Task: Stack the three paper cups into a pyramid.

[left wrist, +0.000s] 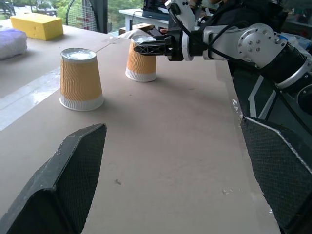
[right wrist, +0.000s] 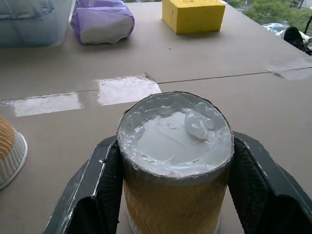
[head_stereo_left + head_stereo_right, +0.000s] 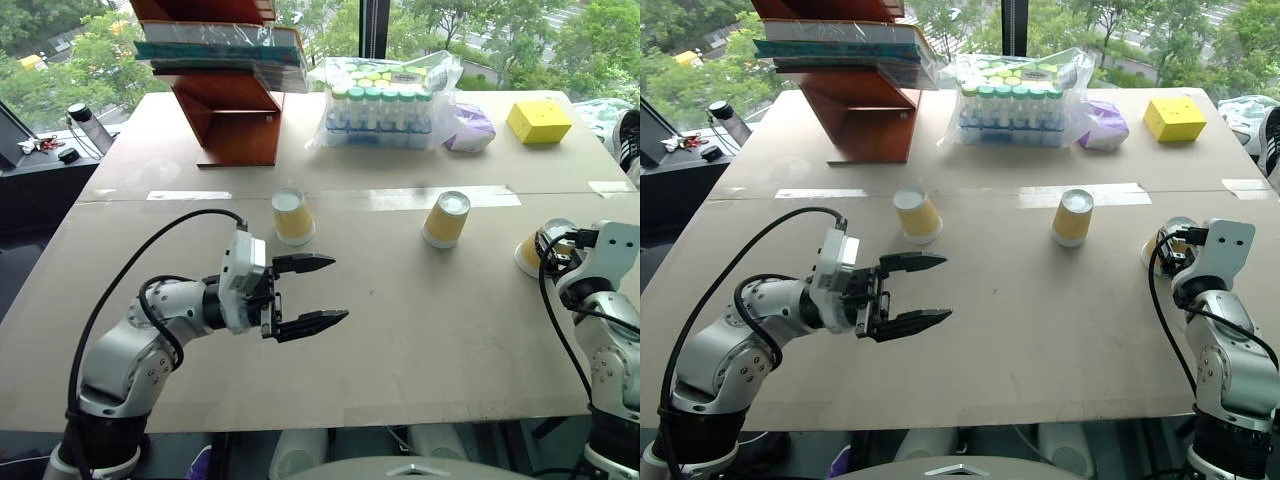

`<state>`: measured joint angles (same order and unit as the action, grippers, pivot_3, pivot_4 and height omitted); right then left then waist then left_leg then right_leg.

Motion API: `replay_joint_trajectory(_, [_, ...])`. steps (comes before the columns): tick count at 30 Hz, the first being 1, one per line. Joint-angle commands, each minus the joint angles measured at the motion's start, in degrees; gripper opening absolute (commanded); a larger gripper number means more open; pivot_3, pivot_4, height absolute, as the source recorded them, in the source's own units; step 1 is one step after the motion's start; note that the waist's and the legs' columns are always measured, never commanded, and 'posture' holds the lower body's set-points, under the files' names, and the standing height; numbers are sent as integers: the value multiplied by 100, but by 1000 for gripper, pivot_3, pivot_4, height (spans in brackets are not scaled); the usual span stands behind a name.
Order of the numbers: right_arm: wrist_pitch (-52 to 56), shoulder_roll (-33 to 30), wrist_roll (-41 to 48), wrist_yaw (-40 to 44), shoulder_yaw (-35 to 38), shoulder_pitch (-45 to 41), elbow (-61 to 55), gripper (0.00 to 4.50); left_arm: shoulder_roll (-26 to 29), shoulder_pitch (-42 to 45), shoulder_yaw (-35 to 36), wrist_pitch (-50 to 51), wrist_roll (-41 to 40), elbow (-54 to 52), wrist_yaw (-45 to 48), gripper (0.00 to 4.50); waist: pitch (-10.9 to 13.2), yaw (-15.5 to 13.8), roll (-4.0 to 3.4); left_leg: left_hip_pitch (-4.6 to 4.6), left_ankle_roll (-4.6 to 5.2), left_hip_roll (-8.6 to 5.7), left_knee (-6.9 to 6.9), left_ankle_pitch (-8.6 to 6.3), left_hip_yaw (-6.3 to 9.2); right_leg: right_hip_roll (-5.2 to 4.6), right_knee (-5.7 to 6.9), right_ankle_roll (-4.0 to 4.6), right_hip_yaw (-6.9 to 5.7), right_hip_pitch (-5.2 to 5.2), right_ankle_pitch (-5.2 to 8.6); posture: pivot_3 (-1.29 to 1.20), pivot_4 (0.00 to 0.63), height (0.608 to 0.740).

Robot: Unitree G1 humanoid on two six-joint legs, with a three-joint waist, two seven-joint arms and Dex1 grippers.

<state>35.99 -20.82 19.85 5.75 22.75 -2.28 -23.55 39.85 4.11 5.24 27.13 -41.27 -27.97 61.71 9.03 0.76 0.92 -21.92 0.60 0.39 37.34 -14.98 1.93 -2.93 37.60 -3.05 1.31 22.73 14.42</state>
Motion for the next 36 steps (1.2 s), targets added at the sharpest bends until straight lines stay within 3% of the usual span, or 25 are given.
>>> replay_joint_trajectory(1, [-7, -527, 561, 1047, -22, 594, -1114, 2225, 88, -129, 300, -77, -112, -152, -43, 4500, 9, -7, -14, -2, 0, 0, -1, 0, 1, 0, -2, -1, -2, 1, 0, 0, 150, 740])
replay_joint_trajectory(7, [148, -1276, 1502, 2396, -704, 1739, -2596, 2225, 154, -638, 372, -551, 223, 224, 310, 4500, 18, 44, -15, 5, 1, 13, -10, -1, 0, 3, -4, -3, 3, 1, 4, 0, 150, 740])
replay_joint_trajectory(10, [-96, -1346, 1074, 2512, -1708, 1433, -2603, 2225, 203, -835, 424, -805, 382, 464, 487, 4500, 23, 40, -4, 7, 1, 17, -4, -1, -2, 6, -5, 13, 4, -1, 15, 0, 150, 740])
replay_joint_trajectory(16, [-555, -1076, 569, 2598, -2565, 702, -1818, 2225, 313, -1194, 643, -954, 378, 464, 650, 4500, 26, -11, 17, 0, 1, 16, 6, -1, 4, -2, -6, 17, -3, 0, 14, 0, 150, 740])
replay_joint_trajectory(22, [-1090, -1040, 158, 2861, -2916, 376, -1075, 2225, 201, -1454, 965, -1388, 237, 505, 830, 4500, 30, -8, 18, -5, 0, 15, -1, -1, 4, -7, -14, 4, -6, 2, 7, 0, 150, 740])
replay_joint_trajectory(29, [-1461, -933, -210, 2980, -3223, 57, -653, 2225, 674, -1354, 1174, -862, -197, 737, 1264, 4500, 30, 11, 17, 1, 0, 17, -2, -1, 5, -3, -11, 12, -9, 0, 12, 0, 150, 740])
replay_joint_trajectory(36, [-1357, -875, -265, 3043, -3326, -105, -450, 2225, 656, -1253, 1127, -740, -226, 696, 1237, 4500, 29, 10, 19, 3, 0, 17, -1, -1, 5, -3, -6, 5, -7, 0, 7, 0, 150, 740])
